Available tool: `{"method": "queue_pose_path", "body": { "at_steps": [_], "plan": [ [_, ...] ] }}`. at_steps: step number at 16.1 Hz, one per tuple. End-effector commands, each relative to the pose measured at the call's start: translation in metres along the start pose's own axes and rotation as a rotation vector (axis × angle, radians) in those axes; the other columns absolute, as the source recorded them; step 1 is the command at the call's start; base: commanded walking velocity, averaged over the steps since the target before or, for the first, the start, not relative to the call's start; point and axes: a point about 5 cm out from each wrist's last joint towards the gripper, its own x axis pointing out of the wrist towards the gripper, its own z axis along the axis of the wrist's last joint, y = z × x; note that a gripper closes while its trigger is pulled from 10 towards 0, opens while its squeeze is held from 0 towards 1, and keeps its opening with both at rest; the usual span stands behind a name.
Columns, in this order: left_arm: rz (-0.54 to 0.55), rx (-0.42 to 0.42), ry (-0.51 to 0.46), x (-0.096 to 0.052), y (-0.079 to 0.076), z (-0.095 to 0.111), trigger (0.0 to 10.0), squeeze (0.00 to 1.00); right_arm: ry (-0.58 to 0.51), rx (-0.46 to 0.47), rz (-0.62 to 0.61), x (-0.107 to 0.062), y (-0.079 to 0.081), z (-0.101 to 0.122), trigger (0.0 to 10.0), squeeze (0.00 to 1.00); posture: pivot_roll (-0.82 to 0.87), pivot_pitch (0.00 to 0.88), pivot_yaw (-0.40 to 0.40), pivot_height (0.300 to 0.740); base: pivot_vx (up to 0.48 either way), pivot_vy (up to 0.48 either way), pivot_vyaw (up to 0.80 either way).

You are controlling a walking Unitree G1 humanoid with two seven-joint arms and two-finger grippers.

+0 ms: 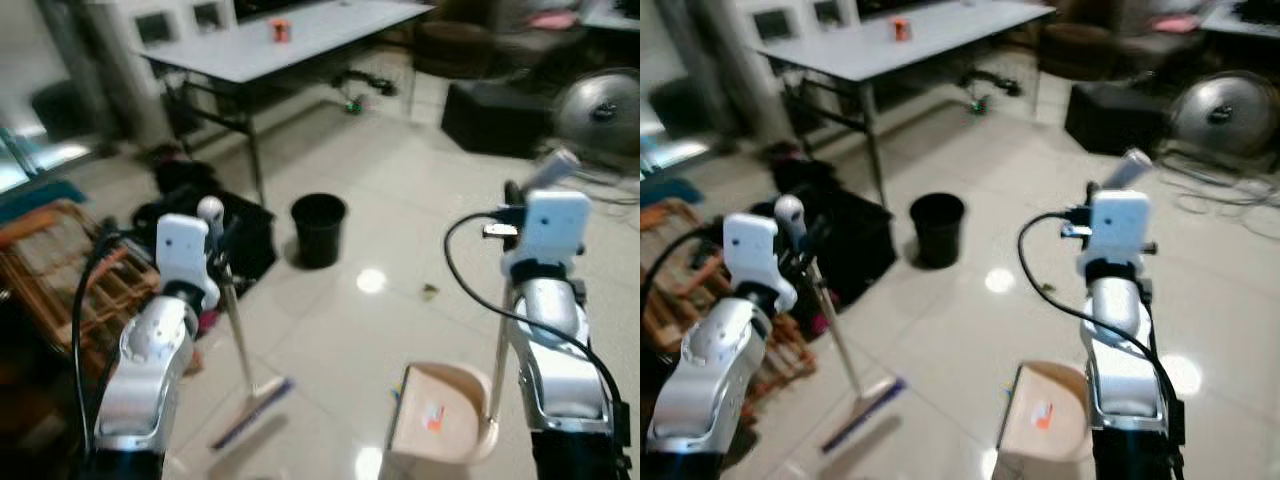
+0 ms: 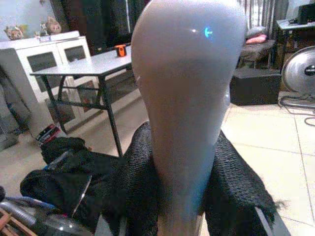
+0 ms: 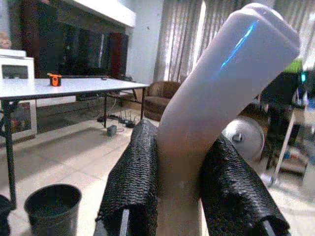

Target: Sweep floor

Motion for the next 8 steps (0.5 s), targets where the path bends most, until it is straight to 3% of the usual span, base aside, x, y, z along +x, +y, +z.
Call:
{"method": "queue_pose_path", "body": {
  "at_steps": [1,8],
  "plan": [
    [-0.01,0.007,-0.028,0.0049,-0.0003,0.0077,10.0,0.0,0.007,0.033,-0.015,-0.0012,0.0002,-0.0039,10.0,0.0,0.01,0.0,0.05,0.74,0.0,0.0,0.0],
    [-0.03,-0.006,-0.031,0.0078,-0.0051,0.007,10.0,0.0,0.027,0.051,-0.04,-0.0058,-0.004,-0.0121,10.0,0.0,0.0,0.0,0.049,0.74,0.0,0.0,-0.77]
  ]
}}
